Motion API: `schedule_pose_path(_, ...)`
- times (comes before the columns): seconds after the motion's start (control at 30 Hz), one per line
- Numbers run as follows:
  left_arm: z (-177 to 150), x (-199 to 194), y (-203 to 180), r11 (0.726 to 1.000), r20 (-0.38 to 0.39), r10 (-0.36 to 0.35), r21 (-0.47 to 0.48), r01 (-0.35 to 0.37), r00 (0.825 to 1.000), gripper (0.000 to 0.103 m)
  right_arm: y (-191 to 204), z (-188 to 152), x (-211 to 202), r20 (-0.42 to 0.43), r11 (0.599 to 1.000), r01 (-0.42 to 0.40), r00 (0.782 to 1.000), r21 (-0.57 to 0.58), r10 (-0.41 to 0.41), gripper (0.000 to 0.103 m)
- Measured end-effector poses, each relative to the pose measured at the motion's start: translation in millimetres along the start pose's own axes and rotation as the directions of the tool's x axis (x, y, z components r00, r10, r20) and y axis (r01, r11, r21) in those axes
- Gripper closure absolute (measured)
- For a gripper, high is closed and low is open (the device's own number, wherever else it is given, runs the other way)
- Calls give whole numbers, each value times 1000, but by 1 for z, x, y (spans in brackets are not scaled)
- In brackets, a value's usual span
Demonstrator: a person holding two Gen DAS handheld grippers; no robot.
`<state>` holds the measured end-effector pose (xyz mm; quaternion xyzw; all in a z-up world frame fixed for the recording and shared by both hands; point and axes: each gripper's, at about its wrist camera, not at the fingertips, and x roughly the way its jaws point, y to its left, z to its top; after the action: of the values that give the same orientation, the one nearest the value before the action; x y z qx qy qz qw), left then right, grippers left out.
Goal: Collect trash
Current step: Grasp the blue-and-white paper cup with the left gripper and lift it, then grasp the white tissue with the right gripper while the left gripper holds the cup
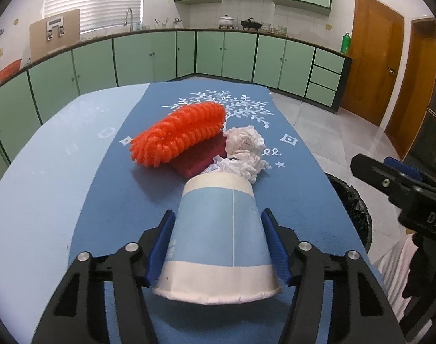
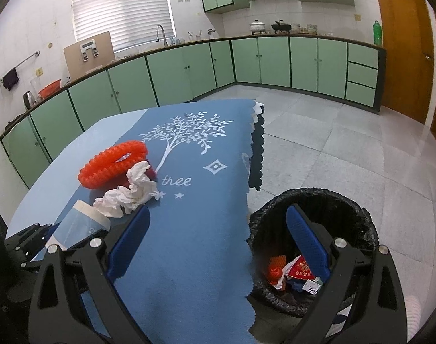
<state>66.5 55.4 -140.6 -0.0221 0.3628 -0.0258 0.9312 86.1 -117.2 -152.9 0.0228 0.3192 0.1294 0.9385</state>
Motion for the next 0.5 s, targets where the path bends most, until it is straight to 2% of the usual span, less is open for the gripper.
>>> schedule_pose_path(0.17,1,-8,5,1000,16,3,-12,-3,1000,51,2,1,0,1,1000,-5,1000,-3,5,10)
schedule_pose_path(0.37,6,-26,11,999,59,22,-28,-20,998,52,9,7,2,10,1000,-22,1000,-13,22,10)
schedule_pose_path(0.5,13,-32,22,997,86,66,-32,-63,994,52,25,14,7,20,998,-46,999,-34,47,10)
